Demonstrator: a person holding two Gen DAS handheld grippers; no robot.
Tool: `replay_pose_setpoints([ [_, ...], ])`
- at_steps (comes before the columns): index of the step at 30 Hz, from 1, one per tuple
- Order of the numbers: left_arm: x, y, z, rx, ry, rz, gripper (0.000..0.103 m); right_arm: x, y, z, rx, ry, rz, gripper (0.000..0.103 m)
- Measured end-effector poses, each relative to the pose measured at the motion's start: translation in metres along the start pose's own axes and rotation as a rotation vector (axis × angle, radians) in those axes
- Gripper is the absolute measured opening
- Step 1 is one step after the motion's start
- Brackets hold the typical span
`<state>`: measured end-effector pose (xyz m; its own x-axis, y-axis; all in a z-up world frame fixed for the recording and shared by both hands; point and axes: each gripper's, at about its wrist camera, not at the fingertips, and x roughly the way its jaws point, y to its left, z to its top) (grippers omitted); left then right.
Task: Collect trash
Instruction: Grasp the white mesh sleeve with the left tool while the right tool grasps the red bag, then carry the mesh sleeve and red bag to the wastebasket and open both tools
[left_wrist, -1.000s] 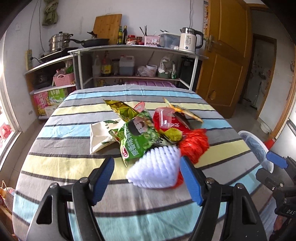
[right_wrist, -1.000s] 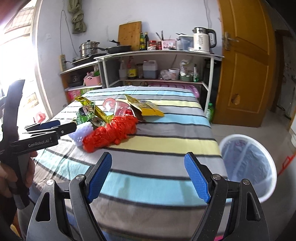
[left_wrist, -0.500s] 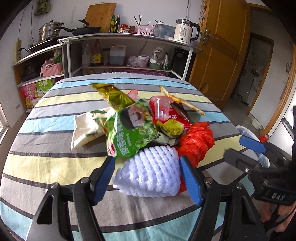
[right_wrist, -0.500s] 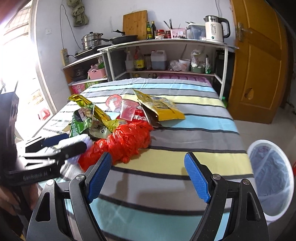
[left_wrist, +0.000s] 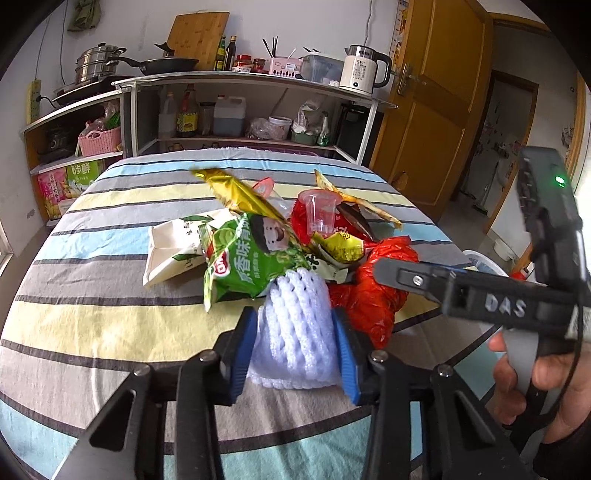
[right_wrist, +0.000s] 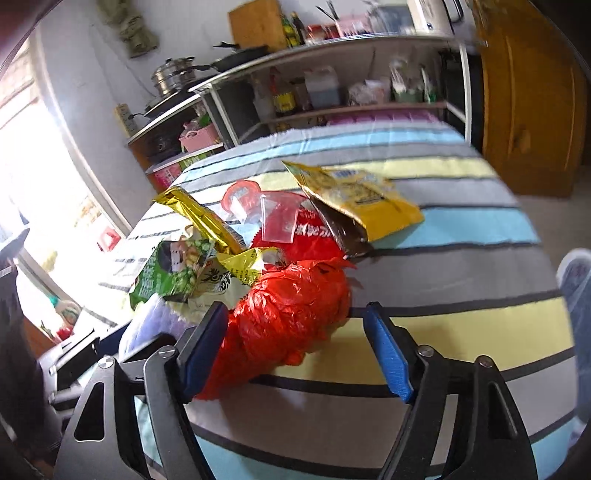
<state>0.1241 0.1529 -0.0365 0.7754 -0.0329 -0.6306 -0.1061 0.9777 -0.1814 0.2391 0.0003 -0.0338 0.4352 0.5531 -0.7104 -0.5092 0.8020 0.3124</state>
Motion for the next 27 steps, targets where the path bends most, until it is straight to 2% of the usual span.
replay_pose_setpoints([
  [5, -0.003, 0.001, -0.001, -0.002, -0.008, -0.004, 0.041, 0.007, 0.000, 0.004, 0.051, 0.030, 0.028, 0.060],
  [11, -0.008, 0.001, -0.003, -0.009, -0.015, -0.003, 0.039, 0.006, -0.003, 0.005, 0.073, 0.034, 0.041, 0.055],
  [18, -0.018, -0.001, -0.001, -0.009, -0.031, 0.001, 0.036, -0.004, -0.005, 0.004, 0.079, 0.008, 0.053, 0.054],
  [27, -0.036, -0.018, 0.007, 0.017, -0.065, -0.011, 0.034, -0.038, -0.018, 0.001, 0.089, -0.061, 0.059, 0.054],
])
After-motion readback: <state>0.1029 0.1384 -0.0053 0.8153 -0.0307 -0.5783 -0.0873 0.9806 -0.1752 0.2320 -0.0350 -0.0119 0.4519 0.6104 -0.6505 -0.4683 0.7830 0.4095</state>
